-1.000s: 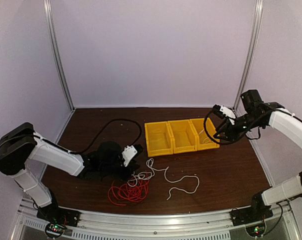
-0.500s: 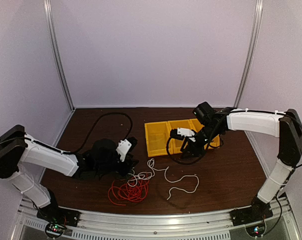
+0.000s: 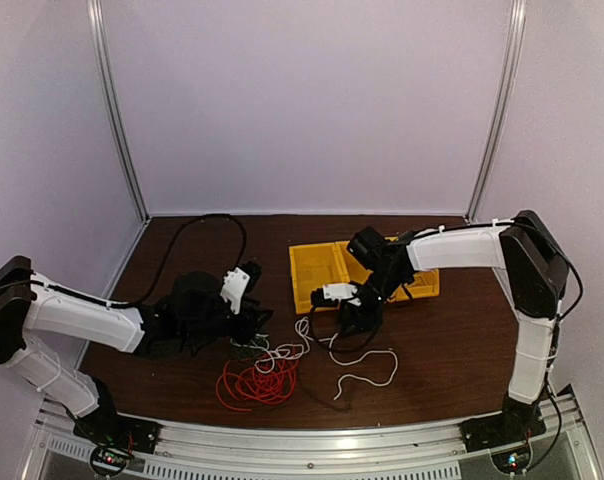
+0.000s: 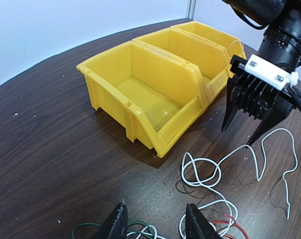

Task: Untangle the cables
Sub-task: Pick up one of the twisted cables from the tangled cable pile.

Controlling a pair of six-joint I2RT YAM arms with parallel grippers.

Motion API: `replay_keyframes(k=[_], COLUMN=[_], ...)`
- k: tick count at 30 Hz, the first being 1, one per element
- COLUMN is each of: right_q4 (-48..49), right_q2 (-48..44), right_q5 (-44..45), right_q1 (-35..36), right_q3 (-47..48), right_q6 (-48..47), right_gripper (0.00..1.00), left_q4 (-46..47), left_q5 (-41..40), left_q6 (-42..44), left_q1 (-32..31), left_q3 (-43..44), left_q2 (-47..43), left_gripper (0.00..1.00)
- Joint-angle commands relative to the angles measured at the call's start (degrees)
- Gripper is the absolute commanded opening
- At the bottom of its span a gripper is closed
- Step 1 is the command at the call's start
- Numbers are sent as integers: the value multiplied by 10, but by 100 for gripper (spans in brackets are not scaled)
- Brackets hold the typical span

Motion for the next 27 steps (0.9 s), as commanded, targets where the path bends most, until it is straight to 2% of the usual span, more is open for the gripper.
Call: replay_keyframes(k=[1, 7, 8, 12, 16, 24, 27], right_q4=[11, 9, 8, 9, -16, -44, -52], right_q2=[14, 25, 26, 26, 3, -102, -115], right_q5=[-8, -31, -34, -52, -75, -110, -116], right_q1=[12, 22, 24, 25, 24, 24, 24], right_q3=[18, 18, 19, 21, 33, 44, 52], right_q6=[-9, -3, -1, 13, 21, 49, 57], right_gripper=[43, 40, 37, 14, 1, 0, 0], left_q4=[13, 15, 13, 11, 18, 108, 114], left_q5=[-8, -7, -6, 15, 64, 210, 257], left_q6=[-12, -21, -28, -41, -32, -10, -5], left_q1=[7, 12, 14, 20, 22, 22, 22], left_q3=[-3, 3, 7, 22, 41, 93, 139], left_q2=[-10, 1, 4, 22, 61, 168, 222], left_gripper=[40, 42, 43, 47, 51, 53, 53])
